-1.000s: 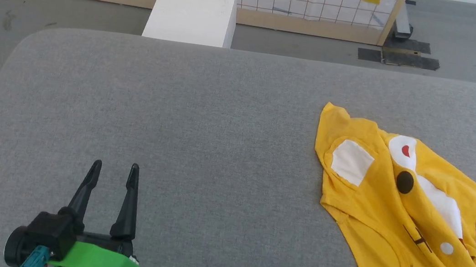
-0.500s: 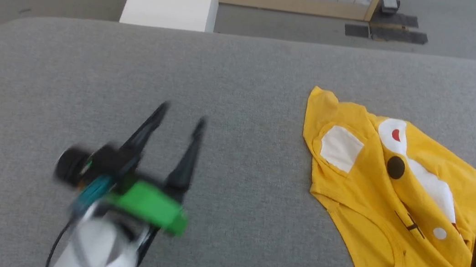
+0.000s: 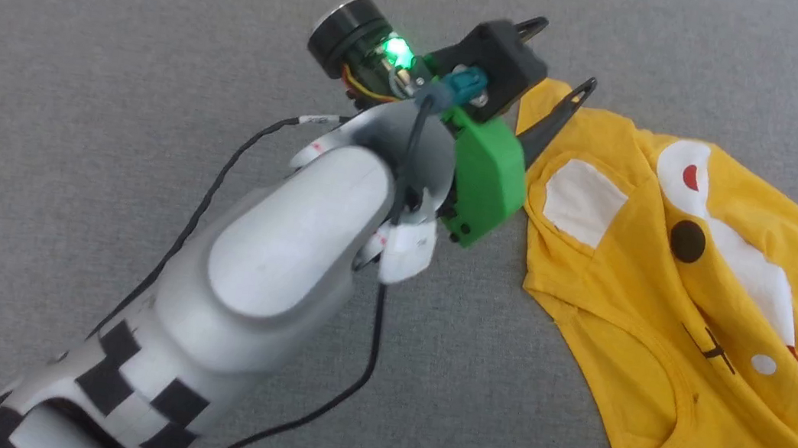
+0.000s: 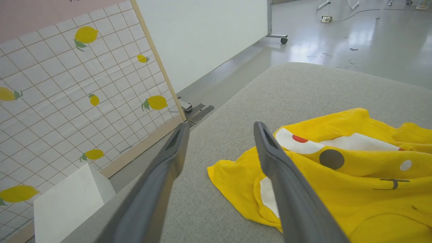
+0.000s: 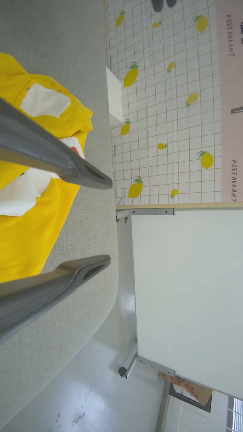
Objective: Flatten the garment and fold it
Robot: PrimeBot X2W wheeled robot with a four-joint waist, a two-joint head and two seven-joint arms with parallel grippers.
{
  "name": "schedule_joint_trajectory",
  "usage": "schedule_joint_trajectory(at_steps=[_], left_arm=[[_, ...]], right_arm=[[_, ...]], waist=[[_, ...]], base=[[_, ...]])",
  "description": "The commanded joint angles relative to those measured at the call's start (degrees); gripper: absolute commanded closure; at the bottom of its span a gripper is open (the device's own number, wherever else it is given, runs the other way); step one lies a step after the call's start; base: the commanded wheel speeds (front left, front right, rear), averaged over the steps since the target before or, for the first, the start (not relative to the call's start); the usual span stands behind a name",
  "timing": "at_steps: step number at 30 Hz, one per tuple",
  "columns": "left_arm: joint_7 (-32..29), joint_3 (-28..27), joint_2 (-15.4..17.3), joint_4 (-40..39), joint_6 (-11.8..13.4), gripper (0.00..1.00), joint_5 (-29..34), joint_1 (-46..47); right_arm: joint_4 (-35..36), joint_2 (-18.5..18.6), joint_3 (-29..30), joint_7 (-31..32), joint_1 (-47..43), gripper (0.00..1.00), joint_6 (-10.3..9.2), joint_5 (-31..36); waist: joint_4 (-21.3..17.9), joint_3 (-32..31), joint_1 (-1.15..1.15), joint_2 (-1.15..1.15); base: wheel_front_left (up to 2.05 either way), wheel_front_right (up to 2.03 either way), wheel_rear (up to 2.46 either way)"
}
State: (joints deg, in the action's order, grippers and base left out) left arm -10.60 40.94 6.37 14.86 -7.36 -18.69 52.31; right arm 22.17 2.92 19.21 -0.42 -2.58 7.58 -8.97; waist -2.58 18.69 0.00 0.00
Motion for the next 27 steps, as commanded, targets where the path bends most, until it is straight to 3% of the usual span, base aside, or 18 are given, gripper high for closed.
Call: schedule_joint_trajectory(at_steps=[1, 11, 24, 25, 26, 27], left_arm=[[-0.5, 1.1, -0.5, 1.9, -0.1, 0.00, -1.3, 1.9], [-7.1, 5.5, -1.4, 14.1, -0.1, 0.00, -4.3, 9.2], [-17.5, 8.2, -1.8, 22.5, 0.7, 0.00, -7.3, 8.3], [-17.8, 8.4, -1.7, 22.8, 0.7, 0.57, -7.3, 8.2], [-17.6, 8.6, -1.5, 22.8, 0.7, 1.00, -7.1, 8.3], [-17.5, 8.7, -1.3, 22.9, 0.7, 1.00, -7.0, 8.2]], right_arm=[[1.2, 0.0, 0.4, -0.4, 1.6, 0.00, -0.09, 0.4], [6.4, 0.0, 2.2, 0.5, 6.2, 0.00, -0.09, 0.5], [8.0, 0.0, 4.7, 1.4, 8.0, 0.00, -0.09, -1.1], [7.8, 0.0, 4.7, 1.2, 7.9, 0.00, -0.09, -1.3], [7.7, 0.0, 4.7, 1.1, 7.8, 0.00, -0.09, -1.3], [7.5, 0.0, 4.8, 0.9, 7.7, 0.00, -0.09, -1.4]], waist=[[-1.7, 3.6, 0.00, 0.00], [-4.8, 10.9, 0.00, 0.00], [-7.9, 12.2, 0.00, 0.00], [-8.1, 12.2, 0.00, 0.00], [-8.1, 12.2, 0.00, 0.00], [-8.1, 12.1, 0.00, 0.00]], base=[[0.00, 0.00, 0.00], [0.00, 0.00, 0.00], [0.00, 0.00, 0.00], [0.00, 0.00, 0.00], [0.00, 0.00, 0.00], [0.00, 0.00, 0.00]])
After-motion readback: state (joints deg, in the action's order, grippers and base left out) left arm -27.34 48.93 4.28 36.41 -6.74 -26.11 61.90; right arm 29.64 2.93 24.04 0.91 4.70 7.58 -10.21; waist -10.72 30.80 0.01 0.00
